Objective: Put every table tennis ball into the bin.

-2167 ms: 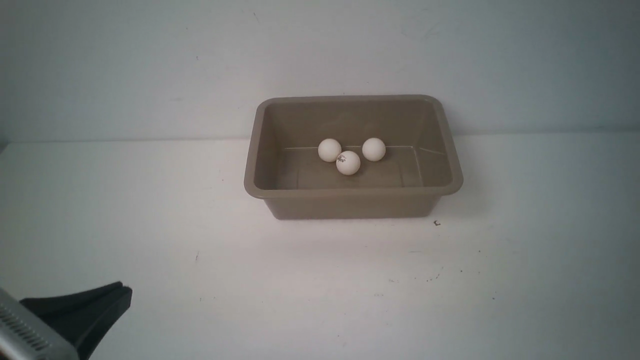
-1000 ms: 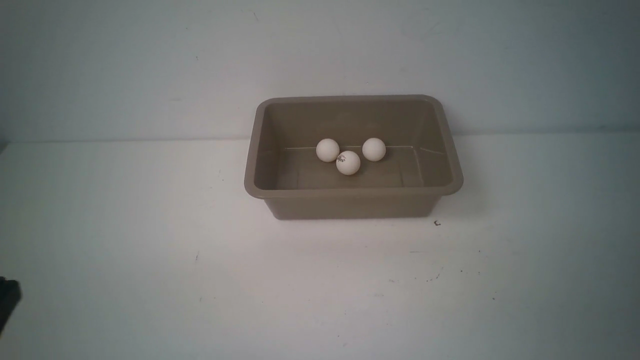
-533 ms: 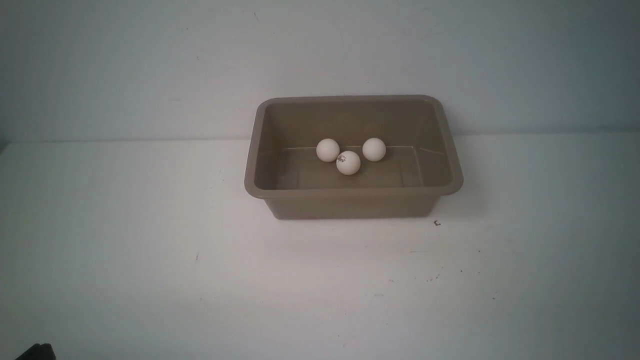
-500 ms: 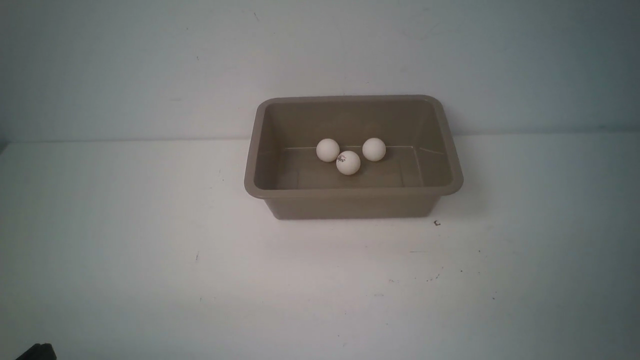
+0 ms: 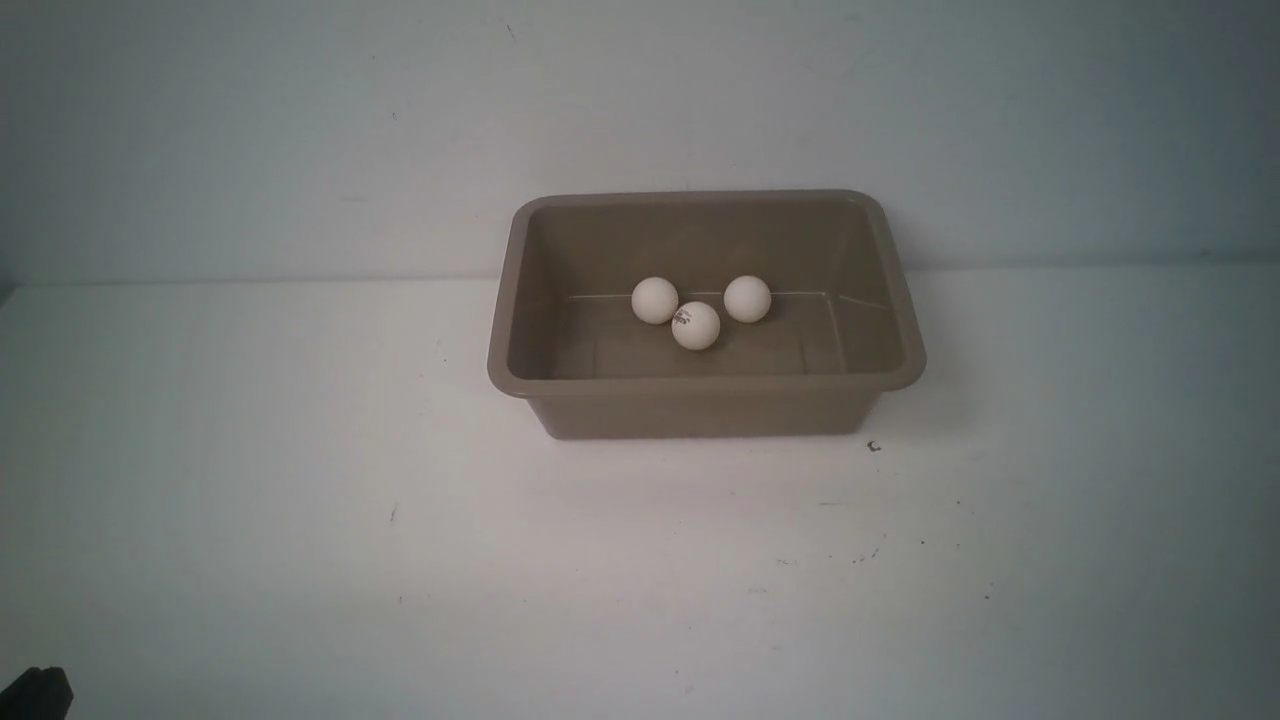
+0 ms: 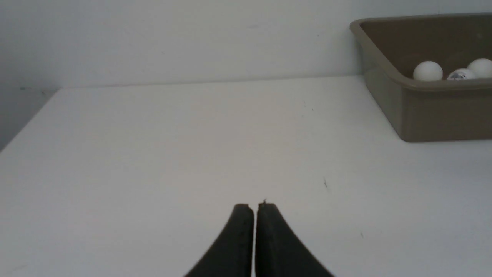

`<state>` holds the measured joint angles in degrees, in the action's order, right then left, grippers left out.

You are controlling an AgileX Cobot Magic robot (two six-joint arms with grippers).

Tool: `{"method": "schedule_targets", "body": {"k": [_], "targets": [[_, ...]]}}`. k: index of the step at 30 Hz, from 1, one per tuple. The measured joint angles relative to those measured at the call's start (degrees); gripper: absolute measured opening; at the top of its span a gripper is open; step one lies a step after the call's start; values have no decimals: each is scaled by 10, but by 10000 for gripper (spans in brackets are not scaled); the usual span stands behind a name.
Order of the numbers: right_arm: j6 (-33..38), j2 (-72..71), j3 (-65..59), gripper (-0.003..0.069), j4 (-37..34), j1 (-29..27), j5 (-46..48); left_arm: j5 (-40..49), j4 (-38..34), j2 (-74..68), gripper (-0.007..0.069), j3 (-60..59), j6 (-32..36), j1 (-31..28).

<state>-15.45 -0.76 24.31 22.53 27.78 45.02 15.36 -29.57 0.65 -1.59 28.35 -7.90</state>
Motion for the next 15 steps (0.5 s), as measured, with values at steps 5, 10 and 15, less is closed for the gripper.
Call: {"method": "schedule_targets", "body": {"k": [5,10,15], "targets": [[0,0,0,-18,0,0,0,-78,-24,0,-4,0,-1,0],[0,0,0,-18,0,0,0,-113,-26,0,-4,0,-12,0],[0,0,0,-18,0,0,0,-85,72,0,-4,0,-120,0]]}}
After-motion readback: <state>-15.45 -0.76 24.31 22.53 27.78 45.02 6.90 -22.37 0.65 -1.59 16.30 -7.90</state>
